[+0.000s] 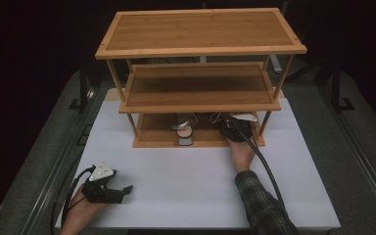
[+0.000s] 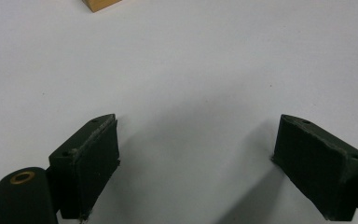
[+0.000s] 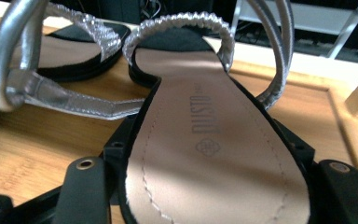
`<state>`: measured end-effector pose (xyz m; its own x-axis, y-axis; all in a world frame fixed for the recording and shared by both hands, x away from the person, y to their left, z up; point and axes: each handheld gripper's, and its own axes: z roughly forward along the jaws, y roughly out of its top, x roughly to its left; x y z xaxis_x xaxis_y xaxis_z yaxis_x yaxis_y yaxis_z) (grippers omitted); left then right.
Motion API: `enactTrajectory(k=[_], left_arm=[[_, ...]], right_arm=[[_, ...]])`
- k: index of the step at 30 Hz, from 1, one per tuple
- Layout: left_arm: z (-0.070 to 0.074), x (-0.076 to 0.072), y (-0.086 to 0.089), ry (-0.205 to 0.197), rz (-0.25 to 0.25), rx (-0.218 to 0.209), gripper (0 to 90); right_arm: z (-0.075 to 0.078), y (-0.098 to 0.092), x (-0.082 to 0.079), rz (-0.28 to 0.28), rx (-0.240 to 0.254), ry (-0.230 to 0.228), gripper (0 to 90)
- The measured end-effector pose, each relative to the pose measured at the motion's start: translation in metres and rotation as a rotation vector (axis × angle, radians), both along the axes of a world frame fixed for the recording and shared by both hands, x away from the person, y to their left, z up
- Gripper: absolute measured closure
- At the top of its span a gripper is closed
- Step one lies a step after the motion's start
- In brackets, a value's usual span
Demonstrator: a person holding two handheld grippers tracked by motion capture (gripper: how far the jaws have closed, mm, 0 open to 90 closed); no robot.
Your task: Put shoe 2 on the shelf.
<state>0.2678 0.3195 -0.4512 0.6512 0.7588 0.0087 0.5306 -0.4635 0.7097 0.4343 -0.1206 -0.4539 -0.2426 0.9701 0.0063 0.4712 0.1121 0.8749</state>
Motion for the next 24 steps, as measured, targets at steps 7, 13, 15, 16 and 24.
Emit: enactTrajectory(k=[7, 13, 15, 16, 24], left_arm=[[0.0, 0.0, 0.0, -0.001, 0.0, 0.001, 13.1], [0.0, 0.0, 0.0, -0.001, 0.0, 0.001, 13.1], [0.0, 0.0, 0.0, -0.002, 0.0, 0.001, 13.1], [0.0, 0.0, 0.0, -0.002, 0.0, 0.001, 13.1], [0.0, 0.0, 0.0, -0.002, 0.0, 0.0, 13.1]], right_arm=[[0.0, -0.006, -0.008, 0.061, -0.022, 0.039, 34.5], [-0.001, -0.019, -0.017, 0.12, -0.011, 0.096, 37.9], [0.0, -0.02, -0.018, 0.143, -0.027, 0.099, 38.8], [0.001, -0.019, -0.018, 0.144, -0.031, 0.099, 39.1], [0.008, -0.022, -0.023, 0.162, -0.019, 0.135, 39.0]])
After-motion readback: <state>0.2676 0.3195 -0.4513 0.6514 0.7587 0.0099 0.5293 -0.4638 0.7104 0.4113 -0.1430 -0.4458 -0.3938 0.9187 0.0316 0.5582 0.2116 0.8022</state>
